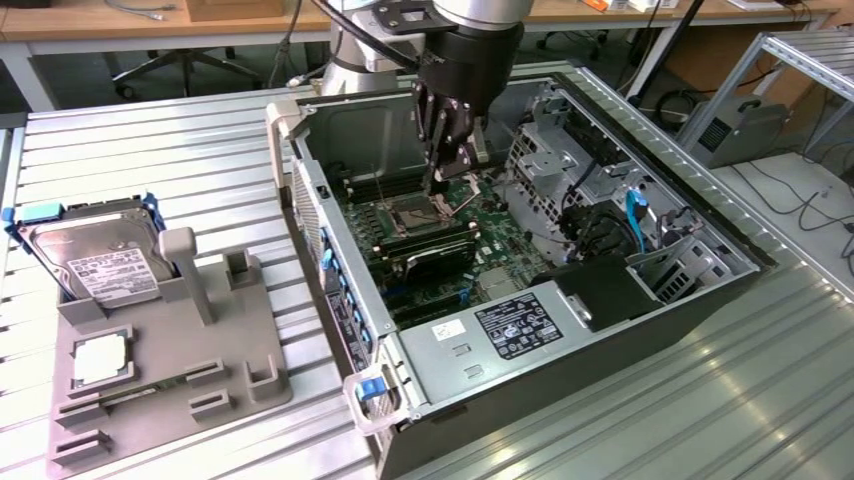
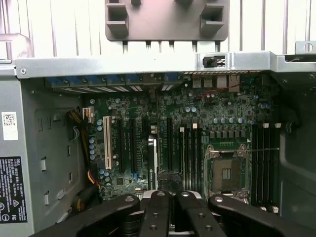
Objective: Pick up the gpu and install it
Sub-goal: 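Press down on the gpu until it lock into place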
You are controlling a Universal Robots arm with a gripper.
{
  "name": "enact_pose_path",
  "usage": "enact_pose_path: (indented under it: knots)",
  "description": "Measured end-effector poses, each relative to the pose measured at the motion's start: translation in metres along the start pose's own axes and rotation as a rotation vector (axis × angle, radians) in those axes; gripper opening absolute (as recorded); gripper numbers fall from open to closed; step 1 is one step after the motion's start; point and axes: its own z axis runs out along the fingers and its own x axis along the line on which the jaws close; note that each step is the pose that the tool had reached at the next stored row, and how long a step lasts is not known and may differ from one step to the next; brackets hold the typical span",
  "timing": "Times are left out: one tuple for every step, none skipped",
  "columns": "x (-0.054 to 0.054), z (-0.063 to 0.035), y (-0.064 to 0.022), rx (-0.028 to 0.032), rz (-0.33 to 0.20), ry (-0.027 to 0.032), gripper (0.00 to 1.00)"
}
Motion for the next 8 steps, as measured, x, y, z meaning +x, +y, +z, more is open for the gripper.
enact_pose_path:
  knots:
    - [-0.0001,0.0004,0.0,0.0,0.0,0.0,0.11]
    - [-0.0001,0.0004,0.0001,0.0,0.0,0.0,0.11]
    - [0.0,0.0004,0.0001,0.0,0.0,0.0,0.11]
    - [0.0,0.0004,0.0001,0.0,0.0,0.0001,0.11]
    - [-0.0001,0.0005,0.0001,0.0001,0.0,0.0,0.11]
    - [-0.0001,0.0016,0.0001,0.0003,0.0,-0.0005,0.11]
    - [0.0,0.0028,0.0001,0.0002,0.0,-0.0003,0.11]
    - [0.0,0.0043,0.0001,0.0001,0.0,-0.0001,0.11]
